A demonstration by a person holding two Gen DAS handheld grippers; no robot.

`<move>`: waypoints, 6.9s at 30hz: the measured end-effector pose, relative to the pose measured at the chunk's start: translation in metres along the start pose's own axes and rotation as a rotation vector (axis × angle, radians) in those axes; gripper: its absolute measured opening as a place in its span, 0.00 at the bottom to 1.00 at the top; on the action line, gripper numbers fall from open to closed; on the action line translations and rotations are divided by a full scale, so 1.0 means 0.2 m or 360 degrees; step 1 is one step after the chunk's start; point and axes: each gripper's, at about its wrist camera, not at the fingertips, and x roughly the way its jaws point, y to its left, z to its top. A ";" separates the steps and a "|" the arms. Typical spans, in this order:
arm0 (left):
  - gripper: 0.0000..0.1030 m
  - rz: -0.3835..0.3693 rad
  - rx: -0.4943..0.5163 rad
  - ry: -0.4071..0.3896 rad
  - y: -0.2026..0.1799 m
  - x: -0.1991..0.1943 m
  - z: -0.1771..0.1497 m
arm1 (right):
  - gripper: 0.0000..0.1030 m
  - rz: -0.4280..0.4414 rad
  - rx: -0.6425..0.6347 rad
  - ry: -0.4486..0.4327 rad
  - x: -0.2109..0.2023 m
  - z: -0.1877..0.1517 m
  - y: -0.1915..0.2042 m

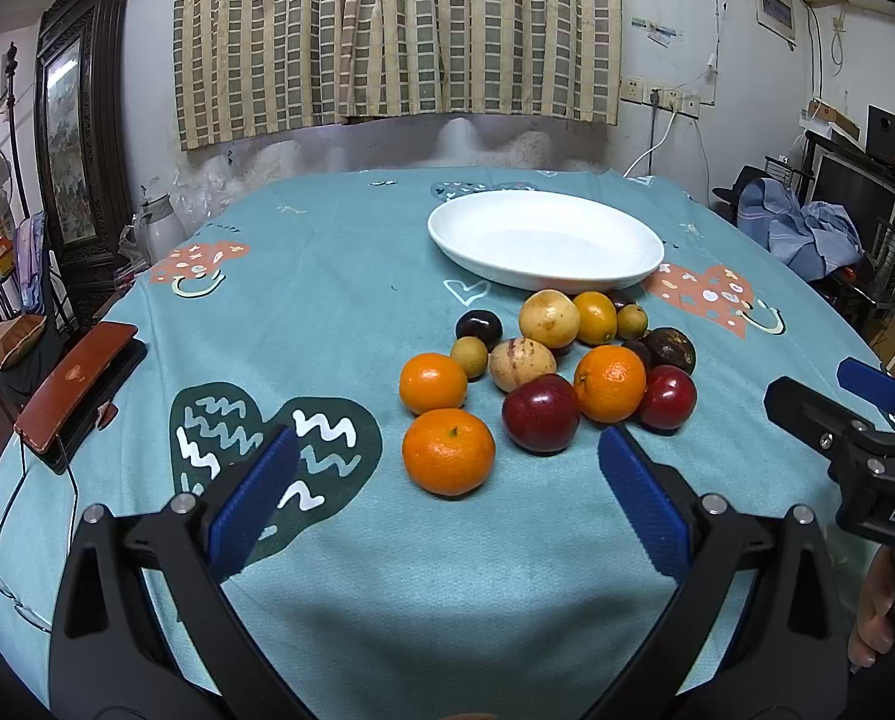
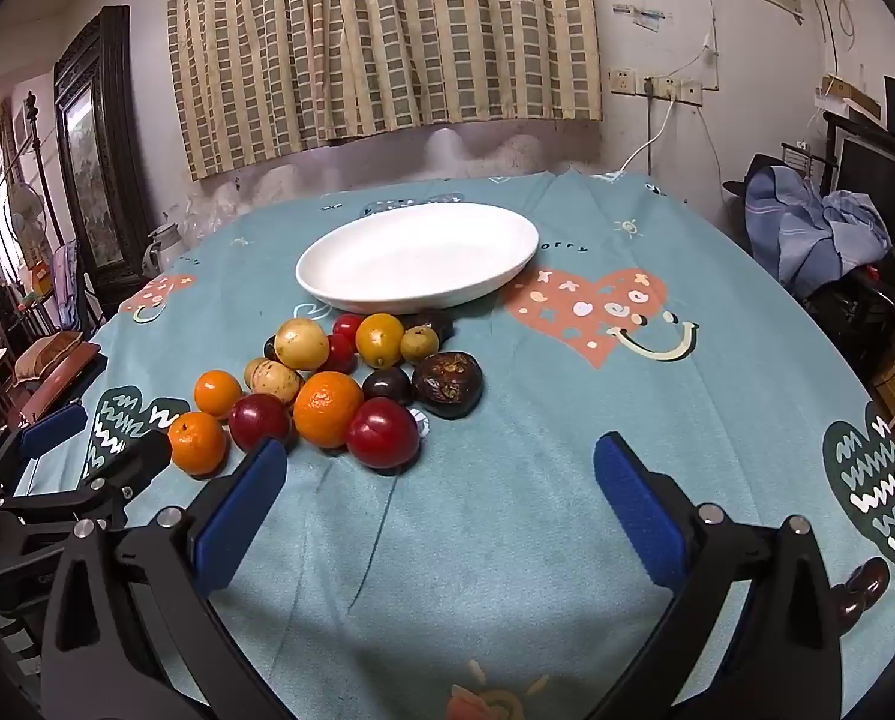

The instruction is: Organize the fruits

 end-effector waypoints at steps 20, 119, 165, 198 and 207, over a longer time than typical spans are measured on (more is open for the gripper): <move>0.98 -0.0002 0.0003 0.0003 0.00 0.00 0.00 | 0.99 0.0003 0.0003 0.0001 0.00 0.00 0.00; 0.44 -0.0216 -0.0061 0.0274 0.15 0.20 0.01 | 0.75 0.0288 -0.0146 0.0340 0.16 0.02 0.02; 0.59 -0.0318 -0.0129 0.0358 -0.06 0.89 0.67 | 0.47 0.0243 0.0180 0.0313 0.89 0.60 -0.19; 0.84 0.0051 0.0111 0.0231 0.09 0.38 0.10 | 0.96 0.0242 0.0271 0.0020 0.26 0.26 -0.23; 0.83 0.0032 0.0154 0.0274 0.05 0.45 0.10 | 0.96 0.0222 0.0259 0.0060 0.28 0.24 -0.23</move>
